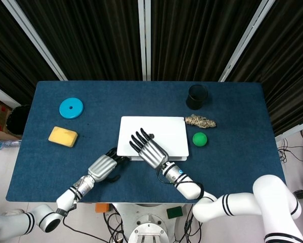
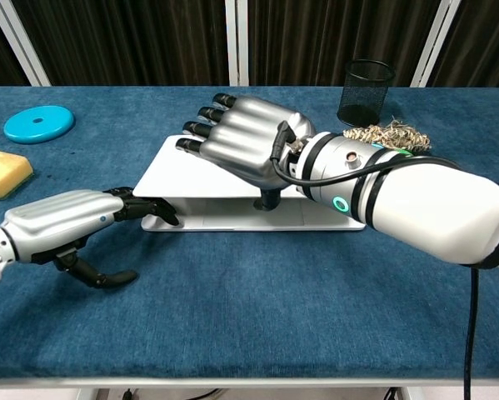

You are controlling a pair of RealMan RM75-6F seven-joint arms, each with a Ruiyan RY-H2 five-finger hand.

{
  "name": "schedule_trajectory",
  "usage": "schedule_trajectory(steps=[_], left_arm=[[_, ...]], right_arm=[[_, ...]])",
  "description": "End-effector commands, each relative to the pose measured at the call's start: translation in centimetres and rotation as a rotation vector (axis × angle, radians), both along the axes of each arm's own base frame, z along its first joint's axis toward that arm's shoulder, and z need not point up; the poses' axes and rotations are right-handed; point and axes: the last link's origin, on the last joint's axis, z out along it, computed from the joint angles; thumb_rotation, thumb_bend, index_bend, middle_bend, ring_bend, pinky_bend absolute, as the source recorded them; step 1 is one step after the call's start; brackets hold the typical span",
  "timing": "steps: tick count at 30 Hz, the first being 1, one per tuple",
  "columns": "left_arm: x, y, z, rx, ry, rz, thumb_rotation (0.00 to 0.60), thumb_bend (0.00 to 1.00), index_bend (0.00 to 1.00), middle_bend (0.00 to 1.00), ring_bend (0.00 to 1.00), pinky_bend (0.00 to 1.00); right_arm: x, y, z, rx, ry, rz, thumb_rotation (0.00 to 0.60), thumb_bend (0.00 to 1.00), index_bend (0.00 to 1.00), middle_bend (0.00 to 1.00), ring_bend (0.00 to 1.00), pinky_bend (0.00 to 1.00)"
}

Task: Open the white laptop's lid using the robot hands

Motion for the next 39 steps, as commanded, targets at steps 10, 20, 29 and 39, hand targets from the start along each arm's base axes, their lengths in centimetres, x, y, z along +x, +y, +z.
schedule_trajectory(steps=[10, 20, 29, 39], left_arm=[[0.2, 0.2, -0.5, -0.015, 0.023, 0.000, 0.600, 0.28, 0.20, 0.14, 0.00, 0.02], [0.3, 0.3, -0.5, -0.020, 0.032, 0.002, 0.600, 0.28, 0.20, 0.14, 0.00, 0.02], [0.5, 0.4, -0.4, -0.029, 0.039, 0.001, 0.600, 0.28, 0.20, 0.14, 0.00, 0.02], [0.6, 0.5, -0.3, -0.036, 0.044, 0.000, 0.600, 0.28, 0.20, 0.14, 0.00, 0.02]], right_arm=[[-0.7, -1.6, -1.0, -0.045, -0.010, -0.026, 0.600, 1.00, 0.00, 0.00, 0.00, 0.00], [0.6, -3.8, 2.0, -0.106, -0.102, -0.055, 0.600, 1.00, 0.00, 0.00, 0.00, 0.00], [2.4, -6.8, 4.7, -0.156, -0.163, -0.100, 0.600, 1.00, 0.00, 0.00, 0.00, 0.00], [3.2, -11.2, 6.5, -0.221, -0.157, -0.178, 0.600, 1.00, 0.00, 0.00, 0.00, 0.00]])
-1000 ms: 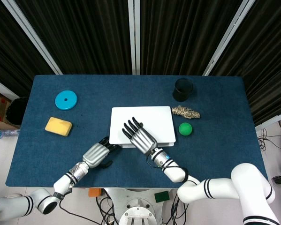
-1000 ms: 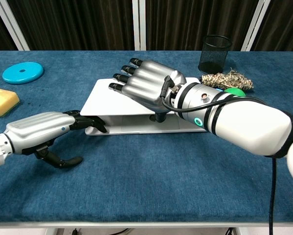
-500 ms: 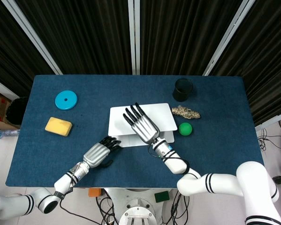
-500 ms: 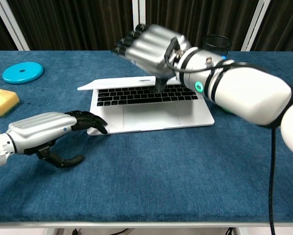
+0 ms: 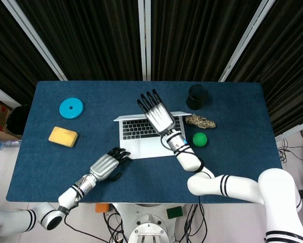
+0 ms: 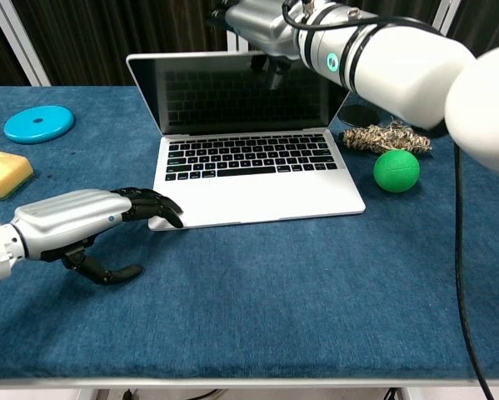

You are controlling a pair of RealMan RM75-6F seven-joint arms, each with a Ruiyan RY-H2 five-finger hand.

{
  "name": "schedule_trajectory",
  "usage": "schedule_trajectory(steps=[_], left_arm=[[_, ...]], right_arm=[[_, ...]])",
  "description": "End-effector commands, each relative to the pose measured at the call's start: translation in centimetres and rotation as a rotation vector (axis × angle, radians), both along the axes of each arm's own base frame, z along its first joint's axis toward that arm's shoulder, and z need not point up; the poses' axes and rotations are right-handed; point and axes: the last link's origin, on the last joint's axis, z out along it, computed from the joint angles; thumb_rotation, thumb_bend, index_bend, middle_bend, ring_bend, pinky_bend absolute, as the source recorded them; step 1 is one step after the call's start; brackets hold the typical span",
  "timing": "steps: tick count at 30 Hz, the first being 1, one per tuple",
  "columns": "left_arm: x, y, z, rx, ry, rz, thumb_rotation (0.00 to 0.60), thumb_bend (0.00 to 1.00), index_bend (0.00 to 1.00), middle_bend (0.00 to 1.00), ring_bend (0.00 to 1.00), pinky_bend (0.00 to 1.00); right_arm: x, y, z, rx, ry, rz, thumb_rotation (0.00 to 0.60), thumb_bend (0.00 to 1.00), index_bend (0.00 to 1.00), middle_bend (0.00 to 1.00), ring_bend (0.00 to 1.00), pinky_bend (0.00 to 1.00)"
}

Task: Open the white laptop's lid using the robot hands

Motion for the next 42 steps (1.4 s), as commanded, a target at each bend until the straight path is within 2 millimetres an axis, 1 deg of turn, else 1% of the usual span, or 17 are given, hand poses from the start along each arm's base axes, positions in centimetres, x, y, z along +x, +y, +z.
schedule_trajectory(steps=[1, 11, 15, 31, 35, 38, 41, 42], left_arm=[[0.0, 0.0, 0.0, -0.005, 0.001, 0.003, 0.600, 0.28, 0.20, 0.14, 0.00, 0.02], [0.2, 0.0, 0.1, -0.018, -0.001, -0.002, 0.600, 0.28, 0.20, 0.14, 0.00, 0.02], [0.2, 0.1, 0.2, -0.019, -0.001, -0.001, 0.600, 0.28, 0.20, 0.14, 0.00, 0.02], [-0.1, 0.2, 0.5, -0.018, -0.005, 0.014, 0.600, 0.28, 0.20, 0.14, 0.00, 0.02], [-0.1, 0.2, 0.8, -0.012, -0.010, 0.009, 0.600, 0.28, 0.20, 0.14, 0.00, 0.02], [0.1, 0.1, 1.3, 0.001, -0.024, -0.002, 0.600, 0.28, 0.20, 0.14, 0.00, 0.02], [0.4, -0.2, 2.1, 0.018, -0.045, -0.019, 0.600, 0.29, 0.20, 0.14, 0.00, 0.02], [0.5, -0.4, 2.5, 0.028, -0.053, -0.029, 0.600, 0.29, 0.20, 0.14, 0.00, 0.02]], right_arm=[[0.5, -1.5, 0.5, -0.017, -0.003, -0.024, 0.600, 1.00, 0.00, 0.00, 0.00, 0.00], [1.6, -5.5, 1.3, -0.058, -0.007, -0.096, 0.600, 1.00, 0.00, 0.00, 0.00, 0.00], [1.8, -6.9, 1.5, -0.071, 0.011, -0.128, 0.600, 1.00, 0.00, 0.00, 0.00, 0.00], [1.5, -10.8, -0.3, -0.100, 0.084, -0.228, 0.600, 1.00, 0.00, 0.00, 0.00, 0.00], [2.1, -11.1, -0.1, -0.101, 0.055, -0.217, 0.600, 1.00, 0.00, 0.00, 0.00, 0.00], [2.7, -10.9, 0.9, -0.101, -0.002, -0.185, 0.600, 1.00, 0.00, 0.00, 0.00, 0.00], [2.5, -9.8, 2.3, -0.092, -0.051, -0.137, 0.600, 0.99, 0.00, 0.00, 0.00, 0.00], [2.2, -9.1, 2.9, -0.077, -0.072, -0.122, 0.600, 0.97, 0.00, 0.00, 0.00, 0.00]])
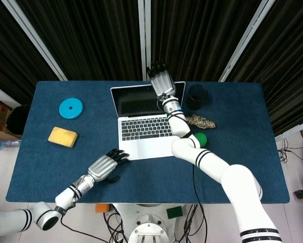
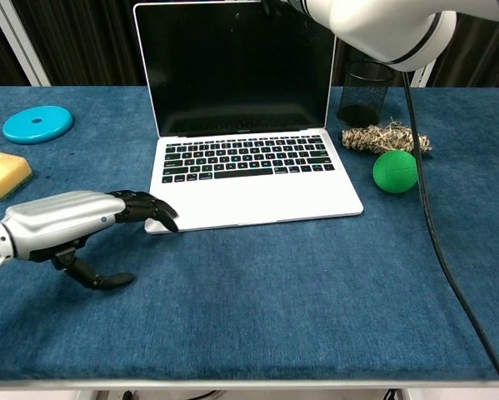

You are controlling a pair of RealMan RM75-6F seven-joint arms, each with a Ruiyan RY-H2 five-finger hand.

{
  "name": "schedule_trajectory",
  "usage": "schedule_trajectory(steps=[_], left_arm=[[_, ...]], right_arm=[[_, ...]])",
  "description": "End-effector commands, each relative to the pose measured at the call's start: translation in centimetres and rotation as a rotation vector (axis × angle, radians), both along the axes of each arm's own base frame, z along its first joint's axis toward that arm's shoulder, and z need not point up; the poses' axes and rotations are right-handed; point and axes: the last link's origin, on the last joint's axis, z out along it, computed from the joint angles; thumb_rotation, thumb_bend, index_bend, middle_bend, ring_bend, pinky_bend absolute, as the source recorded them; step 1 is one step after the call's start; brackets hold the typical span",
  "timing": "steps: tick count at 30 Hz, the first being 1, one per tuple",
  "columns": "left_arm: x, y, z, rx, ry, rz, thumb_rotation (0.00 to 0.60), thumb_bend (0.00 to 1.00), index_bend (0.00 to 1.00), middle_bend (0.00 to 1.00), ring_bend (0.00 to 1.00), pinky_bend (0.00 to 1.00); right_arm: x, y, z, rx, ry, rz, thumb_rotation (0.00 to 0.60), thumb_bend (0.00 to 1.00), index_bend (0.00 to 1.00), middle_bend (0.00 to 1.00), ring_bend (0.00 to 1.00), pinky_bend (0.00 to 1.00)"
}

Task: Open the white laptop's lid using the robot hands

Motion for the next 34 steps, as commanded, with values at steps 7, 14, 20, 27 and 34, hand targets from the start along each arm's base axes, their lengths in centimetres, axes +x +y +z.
schedule_trajectory(steps=[7, 14, 20, 27, 34], left_arm=[[-0.1, -1.3, 5.0, 0.140, -0.033, -0.049, 0.600, 0.29, 0.20, 0.14, 0.00, 0.02], [-3.8, -1.6, 12.1, 0.366, 0.034, 0.081, 0.600, 0.29, 0.20, 0.14, 0.00, 0.02], [-8.2, -3.1, 18.3, 0.564, 0.132, 0.239, 0.600, 0.28, 0.20, 0.14, 0.00, 0.02], [-11.5, -7.2, 22.5, 0.748, 0.186, 0.367, 0.600, 0.28, 0.20, 0.14, 0.00, 0.02], [-12.0, -11.0, 23.3, 0.826, 0.179, 0.413, 0.600, 0.28, 0.20, 0.14, 0.00, 0.02]], right_arm=[[-4.1, 8.1, 7.8, 0.057, -0.190, 0.114, 0.600, 0.68, 0.00, 0.00, 0.00, 0.00], [-11.5, 14.7, 14.7, -0.001, -0.267, 0.050, 0.600, 0.24, 0.00, 0.00, 0.00, 0.00], [-19.9, 20.7, 18.9, -0.073, -0.339, -0.058, 0.600, 0.01, 0.00, 0.00, 0.00, 0.00], [-27.4, 27.8, 21.0, -0.112, -0.470, -0.163, 0.600, 0.02, 0.00, 0.00, 0.00, 0.00], [-31.0, 32.3, 20.8, -0.109, -0.560, -0.212, 0.600, 0.07, 0.00, 0.00, 0.00, 0.00]])
